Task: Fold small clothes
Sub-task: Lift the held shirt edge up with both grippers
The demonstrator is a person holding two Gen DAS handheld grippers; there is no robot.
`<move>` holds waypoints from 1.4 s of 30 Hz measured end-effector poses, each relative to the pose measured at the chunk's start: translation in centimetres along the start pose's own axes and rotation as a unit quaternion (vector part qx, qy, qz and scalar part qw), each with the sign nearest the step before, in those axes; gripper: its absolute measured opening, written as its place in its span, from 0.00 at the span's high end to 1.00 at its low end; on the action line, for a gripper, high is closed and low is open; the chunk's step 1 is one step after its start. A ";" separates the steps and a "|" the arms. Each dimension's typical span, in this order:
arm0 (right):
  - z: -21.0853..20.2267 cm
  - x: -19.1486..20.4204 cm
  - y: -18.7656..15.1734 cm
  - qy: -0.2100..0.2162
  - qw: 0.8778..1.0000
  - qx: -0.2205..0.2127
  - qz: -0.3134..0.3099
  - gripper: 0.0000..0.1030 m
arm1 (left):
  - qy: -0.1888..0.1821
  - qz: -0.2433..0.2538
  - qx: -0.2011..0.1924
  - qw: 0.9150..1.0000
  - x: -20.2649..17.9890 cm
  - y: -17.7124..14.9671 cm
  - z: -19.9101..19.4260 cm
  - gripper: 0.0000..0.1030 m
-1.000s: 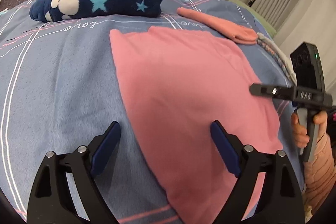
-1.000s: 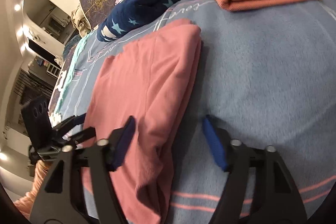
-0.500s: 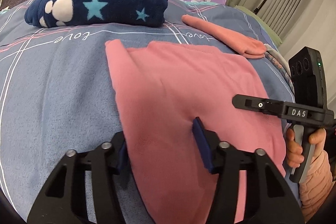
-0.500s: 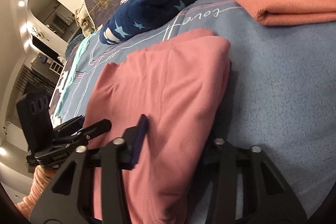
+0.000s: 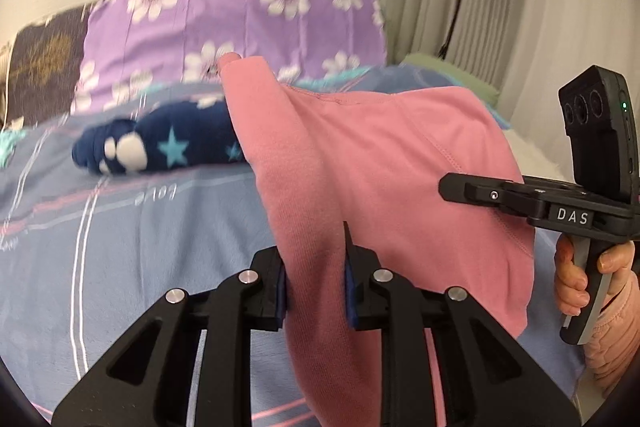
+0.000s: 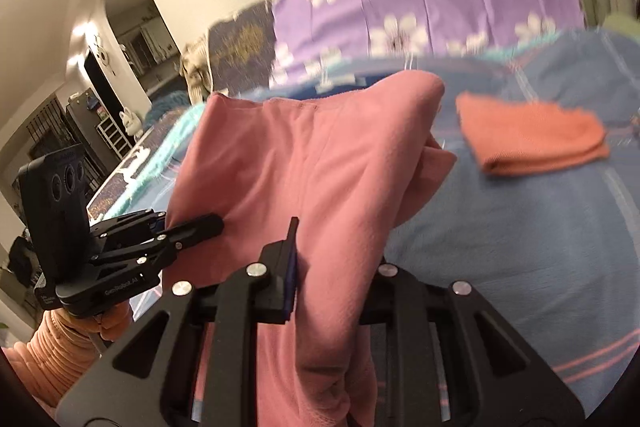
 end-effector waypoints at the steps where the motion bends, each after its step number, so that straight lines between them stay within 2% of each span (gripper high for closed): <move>1: -1.1 0.2 0.5 -0.003 1.000 -0.011 -0.006 0.80 | -0.002 0.005 -0.006 1.000 -0.5 0.4 -0.4 0.79; 5: -4.2 0.2 1.9 -0.024 0.999 -0.038 -0.027 0.80 | -0.014 0.031 -0.032 0.999 -3.6 2.8 -2.0 0.79; 10: -7.8 -1.4 4.3 -0.061 0.995 -0.065 -0.037 0.80 | -0.023 0.062 -0.048 0.997 -6.9 5.6 -2.1 0.79; 15: -10.8 -3.7 8.3 -0.108 0.987 -0.100 -0.064 0.80 | -0.022 0.099 -0.070 0.992 -10.9 10.1 -1.2 0.79; 18: -11.3 -6.1 10.5 -0.127 0.984 -0.107 -0.060 0.80 | -0.015 0.109 -0.074 0.991 -12.3 12.8 0.2 0.79; 22: -10.6 -9.3 13.3 -0.152 0.982 -0.104 -0.050 0.81 | 0.001 0.130 -0.082 0.988 -13.0 15.9 2.7 0.79; 31: -7.7 -15.9 18.8 -0.188 0.976 -0.107 -0.040 0.81 | 0.024 0.119 -0.072 0.990 -12.7 20.8 10.8 0.79; 36: -4.6 -19.2 20.3 -0.193 0.976 -0.100 -0.026 0.81 | 0.038 0.118 -0.068 0.990 -12.0 22.1 14.5 0.79; 42: 0.4 -22.8 21.3 -0.202 0.976 -0.080 -0.013 0.81 | 0.065 0.118 -0.048 0.990 -10.8 21.9 19.0 0.79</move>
Point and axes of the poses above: each gripper's, at about its wrist camera, not at the fingertips, and z roughly the way its jaws point, x to its left, y to its top, the point moved 10 cm from there along z, roughly the way its jaws point, and after that the axes turned 3 degrees about -x, right-handed, at the moved point
